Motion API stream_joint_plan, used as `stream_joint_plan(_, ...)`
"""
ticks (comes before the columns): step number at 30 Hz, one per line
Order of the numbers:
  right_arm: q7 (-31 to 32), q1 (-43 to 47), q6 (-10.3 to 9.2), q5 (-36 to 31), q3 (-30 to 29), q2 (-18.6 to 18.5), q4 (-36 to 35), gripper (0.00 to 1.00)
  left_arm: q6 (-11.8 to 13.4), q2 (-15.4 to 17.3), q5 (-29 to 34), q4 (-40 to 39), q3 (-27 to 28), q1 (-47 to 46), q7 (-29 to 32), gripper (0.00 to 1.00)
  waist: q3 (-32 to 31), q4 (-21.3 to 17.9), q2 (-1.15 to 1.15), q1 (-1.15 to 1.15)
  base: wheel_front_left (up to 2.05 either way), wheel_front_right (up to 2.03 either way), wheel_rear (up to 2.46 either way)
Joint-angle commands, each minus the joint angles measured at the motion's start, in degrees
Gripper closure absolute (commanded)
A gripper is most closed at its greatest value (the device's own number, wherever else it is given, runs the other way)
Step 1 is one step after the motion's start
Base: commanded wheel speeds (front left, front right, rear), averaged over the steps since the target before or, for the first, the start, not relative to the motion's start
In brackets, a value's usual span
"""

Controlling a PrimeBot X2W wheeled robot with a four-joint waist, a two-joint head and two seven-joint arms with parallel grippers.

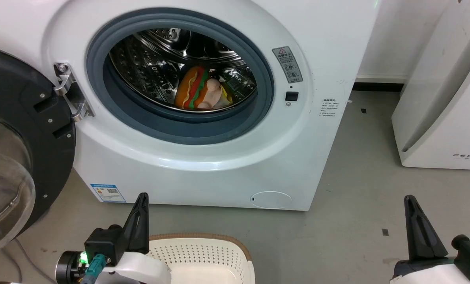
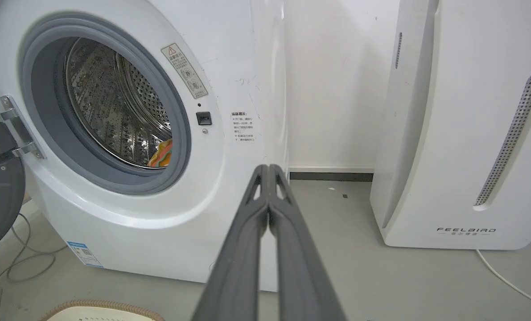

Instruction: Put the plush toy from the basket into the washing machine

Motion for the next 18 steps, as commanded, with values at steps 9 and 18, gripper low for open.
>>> stream_joint_plan(9, 1.39, -1.12, -0.01, -1.32, 0.56, -0.01, 0.45, 1.00, -0.62, -0.70, 1.45, -0.84, 1.08, 0.40, 1.18, 1.00, -0.26, -0.33, 0.00, 0.00, 0.00, 0.00, 0.00)
stream_joint_plan(18, 2.44, -1.51, -0.02, -2.04, 0.97, -0.01, 0.63, 1.00, -1.04, -1.17, 2.51, -1.31, 1.87, 0.48, 2.24, 1.00, -0.53, -0.67, 0.00, 0.00, 0.00, 0.00, 0.00)
